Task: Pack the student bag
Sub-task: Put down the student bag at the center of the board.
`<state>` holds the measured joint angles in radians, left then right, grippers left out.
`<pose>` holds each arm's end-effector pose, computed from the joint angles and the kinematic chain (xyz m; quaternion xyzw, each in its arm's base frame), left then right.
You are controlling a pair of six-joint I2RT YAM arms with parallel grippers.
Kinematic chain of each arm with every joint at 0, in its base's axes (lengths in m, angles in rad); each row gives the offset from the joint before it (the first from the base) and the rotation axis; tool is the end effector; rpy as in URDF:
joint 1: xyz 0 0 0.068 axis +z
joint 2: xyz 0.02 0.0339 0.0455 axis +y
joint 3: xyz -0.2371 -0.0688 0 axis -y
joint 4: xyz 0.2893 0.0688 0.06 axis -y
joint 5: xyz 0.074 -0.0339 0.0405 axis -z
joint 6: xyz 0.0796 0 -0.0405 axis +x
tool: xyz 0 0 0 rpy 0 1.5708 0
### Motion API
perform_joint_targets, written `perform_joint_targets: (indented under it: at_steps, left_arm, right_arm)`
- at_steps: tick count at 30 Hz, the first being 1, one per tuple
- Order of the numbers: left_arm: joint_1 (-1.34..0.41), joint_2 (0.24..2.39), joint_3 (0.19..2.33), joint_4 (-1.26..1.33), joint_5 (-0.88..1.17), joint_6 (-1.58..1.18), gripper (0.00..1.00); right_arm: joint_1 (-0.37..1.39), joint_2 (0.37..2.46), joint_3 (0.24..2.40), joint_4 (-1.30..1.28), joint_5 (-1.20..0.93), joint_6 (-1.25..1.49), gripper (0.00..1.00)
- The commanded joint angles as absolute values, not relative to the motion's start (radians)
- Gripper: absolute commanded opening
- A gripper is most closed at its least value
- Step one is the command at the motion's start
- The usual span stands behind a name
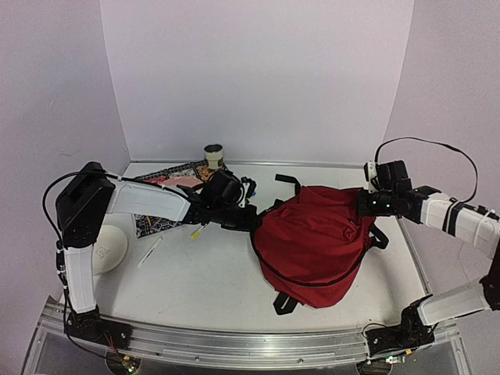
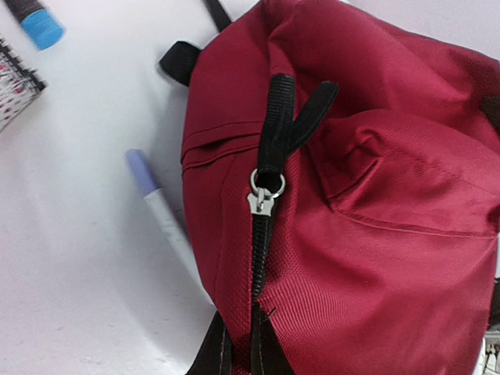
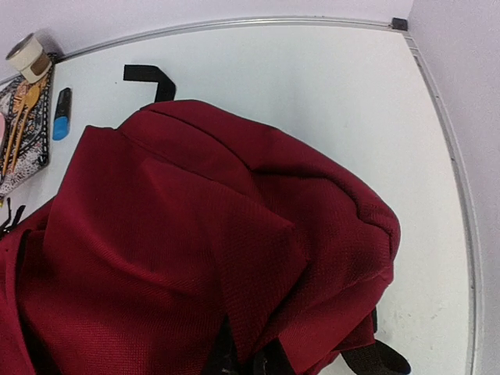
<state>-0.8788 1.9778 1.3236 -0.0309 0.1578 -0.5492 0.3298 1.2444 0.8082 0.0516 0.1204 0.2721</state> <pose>0.3082 -0.3915 0.1062 0.1811 0.8830 -0.3336 0.2762 0.3564 0.1119 0.2128 0.0097 0.8283 0.1177 0.5476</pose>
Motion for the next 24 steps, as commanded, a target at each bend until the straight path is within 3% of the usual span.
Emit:
perform_joint_targets:
  at_steps: [1, 4, 7, 10, 16, 20, 24]
  left_arm:
    - [-0.868, 1.909, 1.308, -0.025, 0.077, -0.509, 0.05]
    - [-0.888, 1.885, 1.273, -0.031, 0.116, -0.503, 0.12]
    - [-0.933, 1.861, 1.230, -0.032, 0.096, -0.505, 0.20]
    - [-0.951, 1.826, 1.200, -0.032, 0.067, -0.530, 0.28]
    - [-0.979, 1.745, 1.236, -0.045, -0.018, -0.526, 0.62]
    - [-1.010, 1.749, 1.330, -0.090, -0.029, -0.499, 0.71]
    - [-1.053, 1.803, 1.437, -0.124, -0.015, -0.458, 0.72]
  right_arm:
    - [0.334, 1.268, 0.814, 0.158, 0.023, 0.316, 0.09]
    - [0.334, 1.227, 0.799, 0.144, 0.037, 0.335, 0.24]
    - [0.334, 1.161, 0.770, 0.118, 0.052, 0.352, 0.33]
    - [0.330, 1.083, 0.733, 0.085, 0.080, 0.375, 0.51]
    - [0.261, 0.936, 0.646, 0.038, 0.059, 0.427, 0.71]
    - [0.238, 0.867, 0.570, 0.050, -0.060, 0.488, 0.74]
    - [0.237, 0.822, 0.462, 0.127, -0.197, 0.581, 0.68]
